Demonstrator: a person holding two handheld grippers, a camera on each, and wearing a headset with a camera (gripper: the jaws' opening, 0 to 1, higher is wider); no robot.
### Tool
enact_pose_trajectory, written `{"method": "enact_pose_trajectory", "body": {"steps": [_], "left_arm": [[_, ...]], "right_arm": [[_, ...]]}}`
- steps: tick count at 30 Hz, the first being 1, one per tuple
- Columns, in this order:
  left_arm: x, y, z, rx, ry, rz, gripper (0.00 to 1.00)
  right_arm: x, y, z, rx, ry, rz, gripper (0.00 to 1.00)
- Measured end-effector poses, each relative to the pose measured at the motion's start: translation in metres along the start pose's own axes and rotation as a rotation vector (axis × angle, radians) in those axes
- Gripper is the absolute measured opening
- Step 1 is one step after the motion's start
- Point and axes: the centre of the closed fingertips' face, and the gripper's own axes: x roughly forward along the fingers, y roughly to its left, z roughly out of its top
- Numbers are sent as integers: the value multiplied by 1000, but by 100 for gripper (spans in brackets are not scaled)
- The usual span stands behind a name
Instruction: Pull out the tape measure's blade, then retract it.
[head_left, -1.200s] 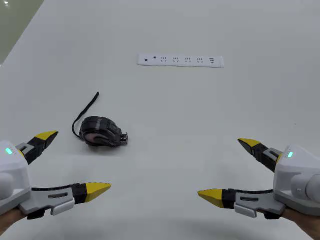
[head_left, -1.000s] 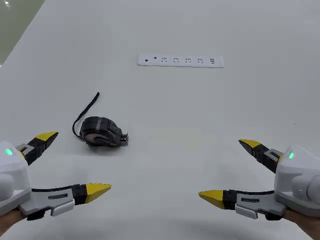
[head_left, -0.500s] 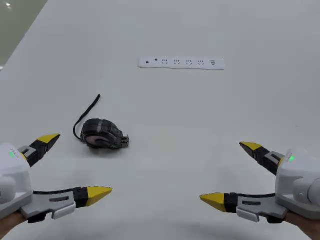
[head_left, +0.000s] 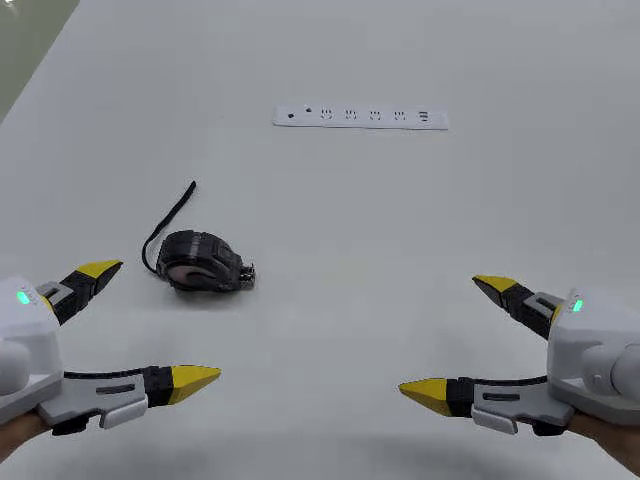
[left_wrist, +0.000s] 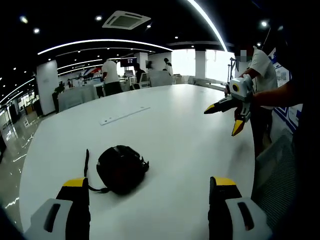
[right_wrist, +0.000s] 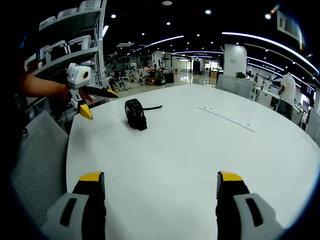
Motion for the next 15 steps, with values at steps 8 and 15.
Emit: {"method": "enact_pose_trajectory", "body": {"steps": [8,15], "left_arm": [[5,4,1,35,23,-25,96],[11,8,-1,72,50,-52,93]], "right_arm": [[6,-1,1,-23,14,22,92],[14,-4,4,-43,18,43,89]]}}
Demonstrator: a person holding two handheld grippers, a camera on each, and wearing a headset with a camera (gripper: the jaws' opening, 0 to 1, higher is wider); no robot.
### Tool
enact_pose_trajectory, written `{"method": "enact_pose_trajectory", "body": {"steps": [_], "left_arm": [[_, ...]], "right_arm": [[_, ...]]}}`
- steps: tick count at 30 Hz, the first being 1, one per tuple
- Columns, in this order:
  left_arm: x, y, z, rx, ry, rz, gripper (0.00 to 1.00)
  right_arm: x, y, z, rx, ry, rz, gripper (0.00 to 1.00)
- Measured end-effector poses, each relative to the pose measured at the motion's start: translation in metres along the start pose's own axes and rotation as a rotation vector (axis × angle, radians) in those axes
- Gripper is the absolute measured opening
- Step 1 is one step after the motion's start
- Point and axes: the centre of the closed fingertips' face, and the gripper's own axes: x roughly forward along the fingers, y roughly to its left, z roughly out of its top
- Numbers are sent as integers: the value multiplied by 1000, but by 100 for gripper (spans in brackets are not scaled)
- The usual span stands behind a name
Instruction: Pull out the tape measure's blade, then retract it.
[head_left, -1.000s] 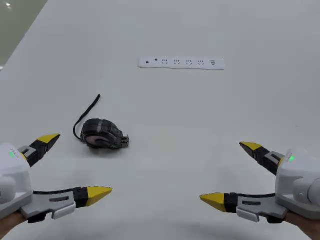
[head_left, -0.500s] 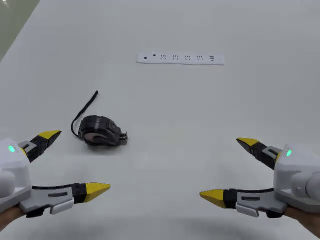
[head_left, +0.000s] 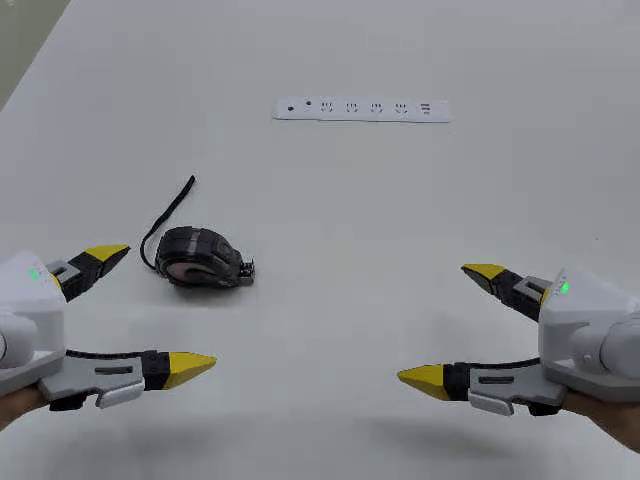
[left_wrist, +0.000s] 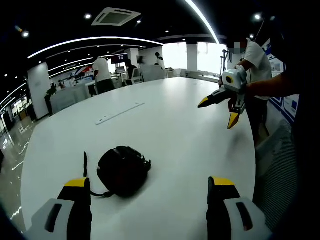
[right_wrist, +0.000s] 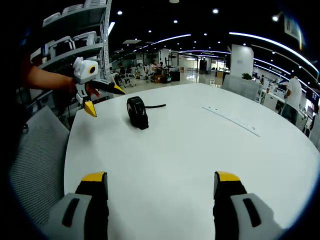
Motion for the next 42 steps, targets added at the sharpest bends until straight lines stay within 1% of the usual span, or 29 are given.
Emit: {"method": "enact_pose_trajectory", "body": {"steps": [6,8,12,16,18,21,26,27,31,35,38,42], "left_arm": [[4,6,1,27,18,-22,91],[5,8,1,40,25,-29,90],[6,8,1,42,26,-31,88],[11,13,1,65,42,-54,86],[15,14,-1,85,58,-70,85],[17,16,0,97,65,-77,84],[22,19,2,127,79,-96,82],[24,21,2,146,90,-102,80],[27,25,2,173,110,-118,76],[30,28,1,210,137,-137,74],[32,30,1,228,150,-146,71],[35,32,-2,268,185,-171,66]], "right_arm": [[7,-2,4,-14,-3,19,87],[8,-1,6,-28,-8,28,85],[9,-2,6,-30,-8,29,83],[15,-3,9,-41,-6,45,83],[20,-2,12,-47,-10,58,82],[24,-2,15,-52,-13,69,81],[31,-1,21,-79,-22,91,77],[34,-1,23,-87,-24,97,77],[39,-1,27,-102,-28,108,73],[44,0,28,-123,-23,122,71],[48,0,30,-129,-22,132,70],[56,1,32,-158,-11,148,67]]}}
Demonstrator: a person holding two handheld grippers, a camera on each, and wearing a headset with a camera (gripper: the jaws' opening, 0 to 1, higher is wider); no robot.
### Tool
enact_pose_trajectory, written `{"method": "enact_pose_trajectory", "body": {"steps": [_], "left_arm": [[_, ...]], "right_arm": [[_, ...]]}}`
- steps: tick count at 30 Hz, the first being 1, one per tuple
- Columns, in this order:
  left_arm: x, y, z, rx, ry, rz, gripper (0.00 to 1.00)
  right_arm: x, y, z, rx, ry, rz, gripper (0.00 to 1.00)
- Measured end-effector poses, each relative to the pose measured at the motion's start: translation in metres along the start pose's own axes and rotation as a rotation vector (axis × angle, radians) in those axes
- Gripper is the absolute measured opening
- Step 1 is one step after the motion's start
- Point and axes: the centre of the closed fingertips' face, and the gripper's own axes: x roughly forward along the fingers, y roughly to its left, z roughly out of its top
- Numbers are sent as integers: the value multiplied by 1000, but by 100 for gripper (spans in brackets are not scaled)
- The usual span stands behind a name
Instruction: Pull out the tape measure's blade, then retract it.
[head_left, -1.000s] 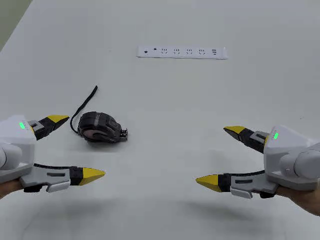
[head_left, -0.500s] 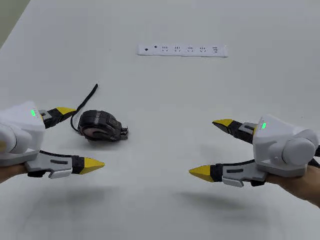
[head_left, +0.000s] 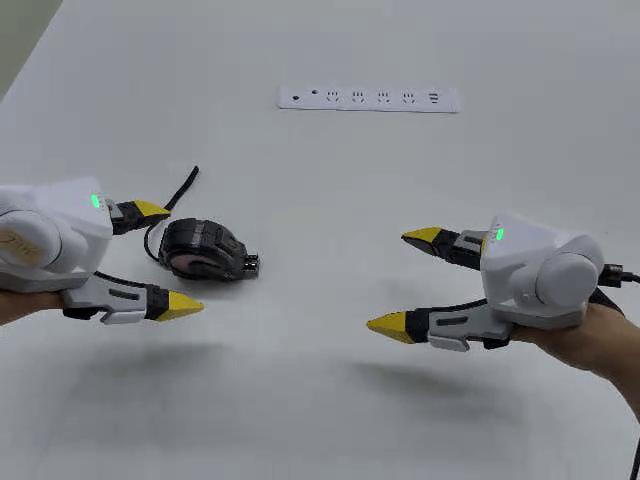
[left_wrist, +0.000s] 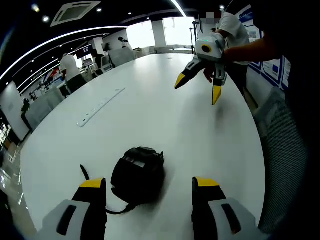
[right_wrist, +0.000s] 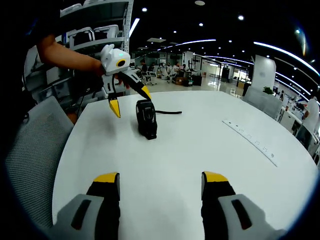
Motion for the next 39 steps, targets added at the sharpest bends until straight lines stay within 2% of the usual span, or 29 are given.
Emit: {"method": "enact_pose_trajectory", "body": {"steps": [12,14,23,28,30,32,39], "left_arm": [[8,10,-11,119,107,-48,53],[10,10,-16,148,138,-67,49],[18,19,-21,206,183,-92,39],[22,21,-26,214,209,-105,34],[24,26,-27,225,219,-90,29],[26,23,-29,187,231,-106,29],[28,23,-32,156,249,-129,29]], "right_arm": [[25,-4,10,-62,12,36,57],[30,-3,12,-66,7,49,56],[51,3,18,-106,18,92,49],[61,4,22,-117,17,108,47],[65,4,24,-116,14,115,46],[68,5,25,-121,13,126,45],[80,8,21,-136,26,158,42]]}}
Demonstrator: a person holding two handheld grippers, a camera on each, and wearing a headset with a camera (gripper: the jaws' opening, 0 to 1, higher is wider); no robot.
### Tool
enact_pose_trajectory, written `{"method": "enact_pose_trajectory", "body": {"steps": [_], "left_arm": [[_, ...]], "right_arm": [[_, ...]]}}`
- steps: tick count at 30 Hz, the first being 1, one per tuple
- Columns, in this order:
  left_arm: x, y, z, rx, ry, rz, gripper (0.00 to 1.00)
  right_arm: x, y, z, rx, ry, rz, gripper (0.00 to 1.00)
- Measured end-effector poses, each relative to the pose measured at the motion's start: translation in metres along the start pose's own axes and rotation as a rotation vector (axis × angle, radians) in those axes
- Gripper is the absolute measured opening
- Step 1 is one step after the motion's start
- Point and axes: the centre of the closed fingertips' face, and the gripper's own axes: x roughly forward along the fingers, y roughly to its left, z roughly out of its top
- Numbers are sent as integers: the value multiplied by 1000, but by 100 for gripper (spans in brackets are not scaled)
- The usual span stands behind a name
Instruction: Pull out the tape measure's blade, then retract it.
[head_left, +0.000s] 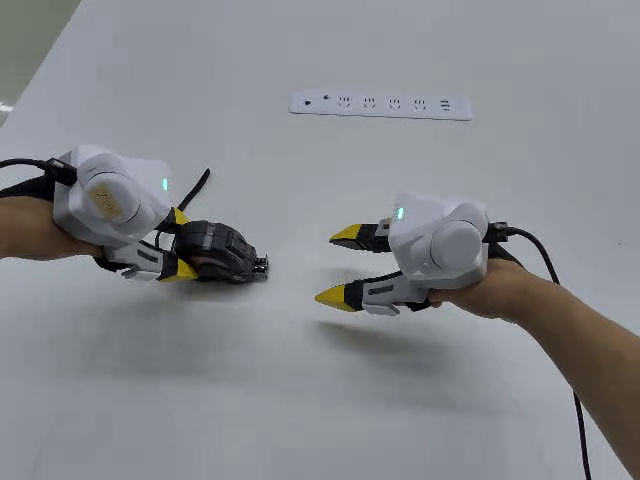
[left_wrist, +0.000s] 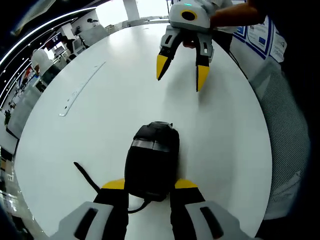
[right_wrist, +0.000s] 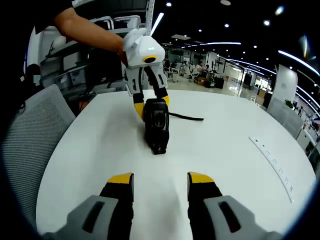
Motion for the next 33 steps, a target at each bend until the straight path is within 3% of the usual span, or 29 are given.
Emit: {"method": "enact_pose_trajectory", "body": {"steps": [12,16,33], "left_arm": [[1,-1,-1,-19,19,-26,28],[1,-1,-2,-31,33,-41,28],[2,-3,-2,-53,44,-60,28]], "right_arm": [[11,2,-2,-10,13,32,39],[27,-1,6,4,-2,49,38],[45,-4,15,56,-30,80,31]]}}
